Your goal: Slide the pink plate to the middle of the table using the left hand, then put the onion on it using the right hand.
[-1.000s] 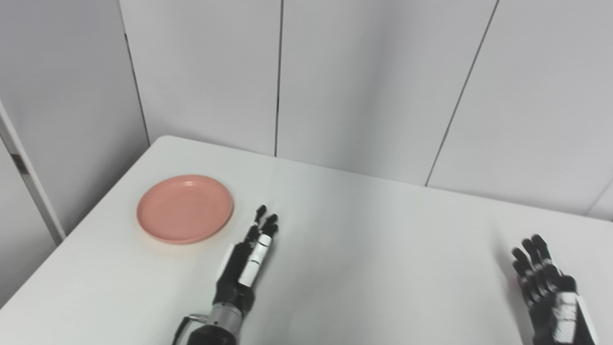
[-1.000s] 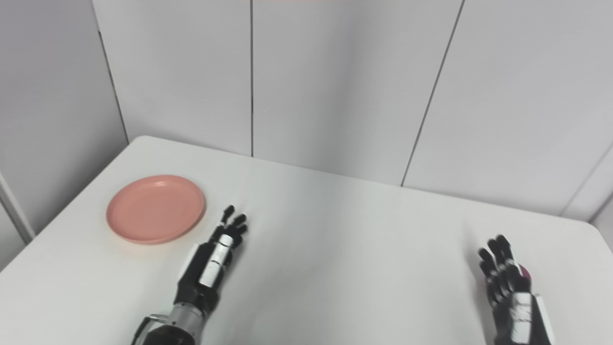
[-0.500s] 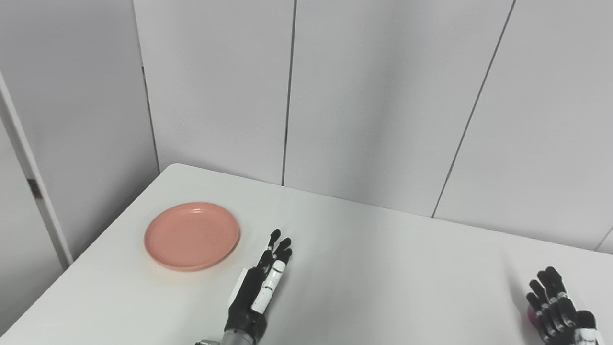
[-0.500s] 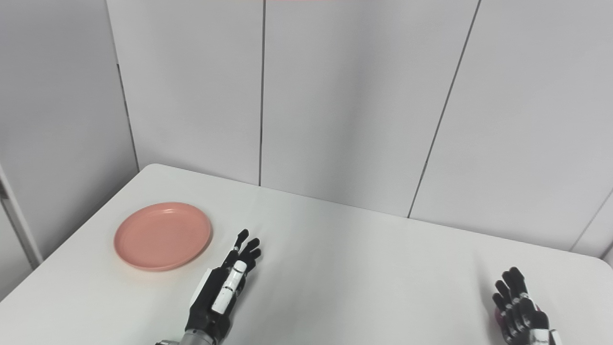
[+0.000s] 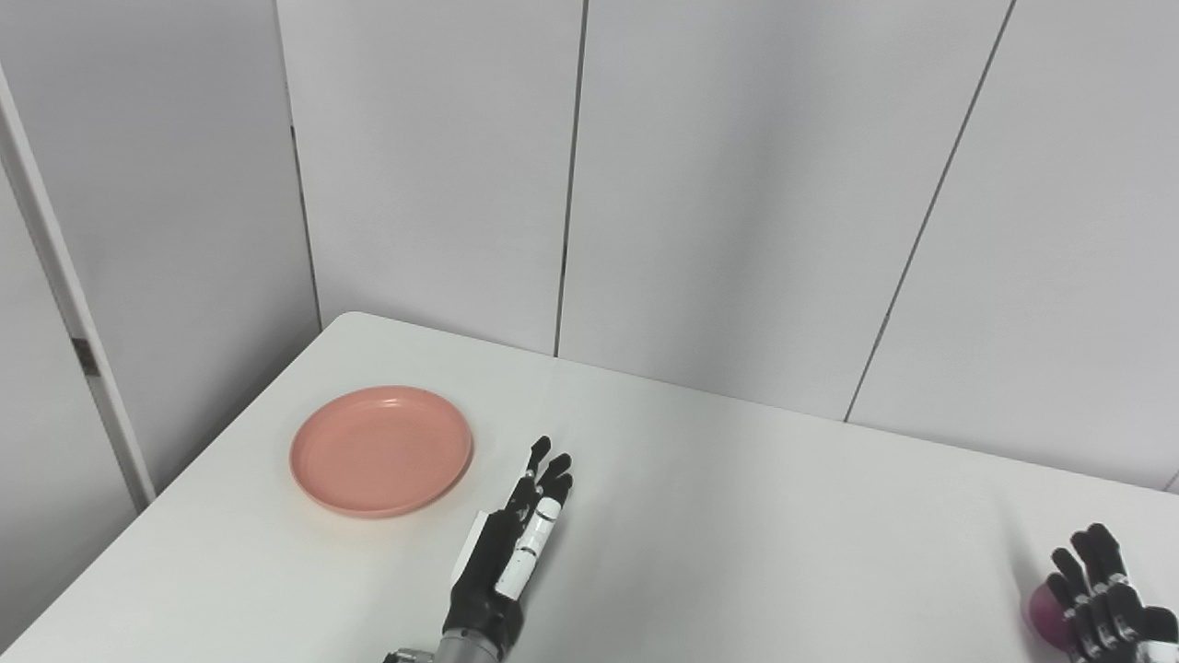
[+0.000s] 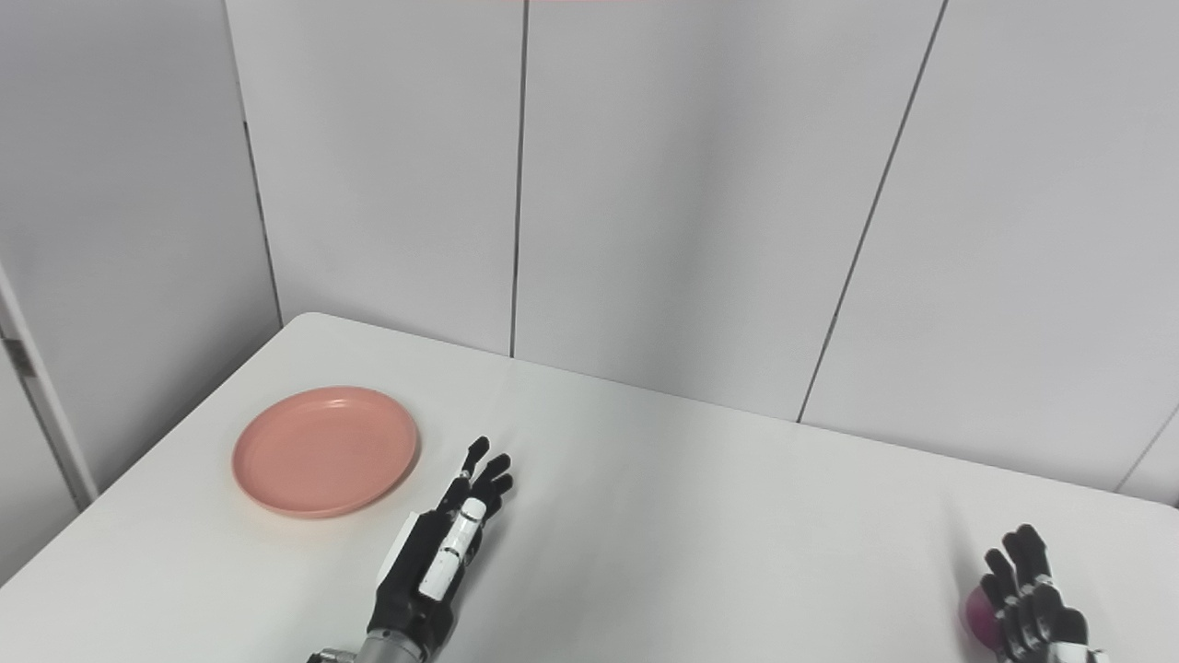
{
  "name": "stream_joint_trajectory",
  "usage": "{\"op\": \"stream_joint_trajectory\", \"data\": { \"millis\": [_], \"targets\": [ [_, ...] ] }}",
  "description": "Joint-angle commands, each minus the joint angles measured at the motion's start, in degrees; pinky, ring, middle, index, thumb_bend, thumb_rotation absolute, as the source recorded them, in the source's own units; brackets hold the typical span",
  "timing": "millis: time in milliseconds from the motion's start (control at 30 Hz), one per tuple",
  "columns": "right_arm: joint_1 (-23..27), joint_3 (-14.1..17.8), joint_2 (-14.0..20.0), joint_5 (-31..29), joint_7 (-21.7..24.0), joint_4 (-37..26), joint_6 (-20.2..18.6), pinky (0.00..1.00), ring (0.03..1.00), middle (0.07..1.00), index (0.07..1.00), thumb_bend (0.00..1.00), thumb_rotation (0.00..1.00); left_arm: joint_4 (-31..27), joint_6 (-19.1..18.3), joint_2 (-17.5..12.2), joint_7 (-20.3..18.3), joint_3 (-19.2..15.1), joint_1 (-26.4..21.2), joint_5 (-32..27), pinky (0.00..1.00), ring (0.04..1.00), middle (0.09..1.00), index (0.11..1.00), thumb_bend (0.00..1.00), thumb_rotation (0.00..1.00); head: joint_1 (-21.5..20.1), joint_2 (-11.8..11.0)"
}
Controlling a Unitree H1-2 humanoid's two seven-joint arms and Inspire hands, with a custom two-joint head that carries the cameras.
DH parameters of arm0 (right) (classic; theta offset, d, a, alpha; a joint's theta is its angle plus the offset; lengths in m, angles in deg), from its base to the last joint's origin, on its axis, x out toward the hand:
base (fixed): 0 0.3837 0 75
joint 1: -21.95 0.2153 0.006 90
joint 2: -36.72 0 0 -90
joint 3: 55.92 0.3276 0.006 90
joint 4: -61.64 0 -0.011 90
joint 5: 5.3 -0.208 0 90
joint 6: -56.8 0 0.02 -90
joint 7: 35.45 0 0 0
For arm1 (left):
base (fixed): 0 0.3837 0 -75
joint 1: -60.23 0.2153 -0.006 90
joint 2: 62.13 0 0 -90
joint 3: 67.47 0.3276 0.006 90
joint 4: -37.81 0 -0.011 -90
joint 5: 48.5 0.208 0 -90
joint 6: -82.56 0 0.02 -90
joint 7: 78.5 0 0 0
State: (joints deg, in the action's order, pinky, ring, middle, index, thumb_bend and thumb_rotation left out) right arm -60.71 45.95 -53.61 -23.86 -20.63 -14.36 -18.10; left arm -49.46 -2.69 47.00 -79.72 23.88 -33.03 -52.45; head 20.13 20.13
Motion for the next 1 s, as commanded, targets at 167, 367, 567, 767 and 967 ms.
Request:
{"op": "stream_joint_trajectory", "data": {
  "millis": [167,367,567,767,967],
  "targets": [
    [-6.3,-0.6,-1.9,0.2,-0.4,4.3,-1.2,1.00,0.996,1.000,1.000,0.84,1.00,-6.6,-8.0,0.6,-1.1,1.0,3.0,-3.1,1.00,0.972,0.968,1.000,0.60,0.81,0.5,1.1],
    [-6.2,-0.8,-1.8,0.3,-0.6,3.8,-1.7,1.00,0.999,1.000,1.000,0.84,1.00,-14.8,-20.2,0.7,0.0,-0.5,1.9,-5.7,1.00,0.976,0.972,1.000,0.69,0.83,0.5,1.2],
    [-6.0,-0.7,-2.0,0.0,-0.3,4.4,-0.9,1.00,1.000,1.000,1.000,0.84,1.00,-20.0,-30.9,0.3,1.7,-2.7,-1.2,-9.4,1.00,1.000,0.999,1.000,0.61,0.91,0.7,1.3],
    [-6.1,-0.7,-2.1,-0.4,-0.4,4.0,-1.3,1.00,1.000,1.000,1.000,0.84,1.00,-22.6,-31.7,-2.9,7.8,-0.4,-3.6,-16.7,1.00,1.000,1.000,1.000,0.58,0.91,1.8,1.2],
    [-5.9,-0.5,-2.2,-0.6,-0.9,4.2,-1.8,1.00,1.000,1.000,1.000,0.85,1.00,-25.2,-31.7,-8.7,17.5,3.8,-7.9,-26.3,1.00,1.000,1.000,1.000,0.59,0.92,1.9,1.2]
  ]
}}
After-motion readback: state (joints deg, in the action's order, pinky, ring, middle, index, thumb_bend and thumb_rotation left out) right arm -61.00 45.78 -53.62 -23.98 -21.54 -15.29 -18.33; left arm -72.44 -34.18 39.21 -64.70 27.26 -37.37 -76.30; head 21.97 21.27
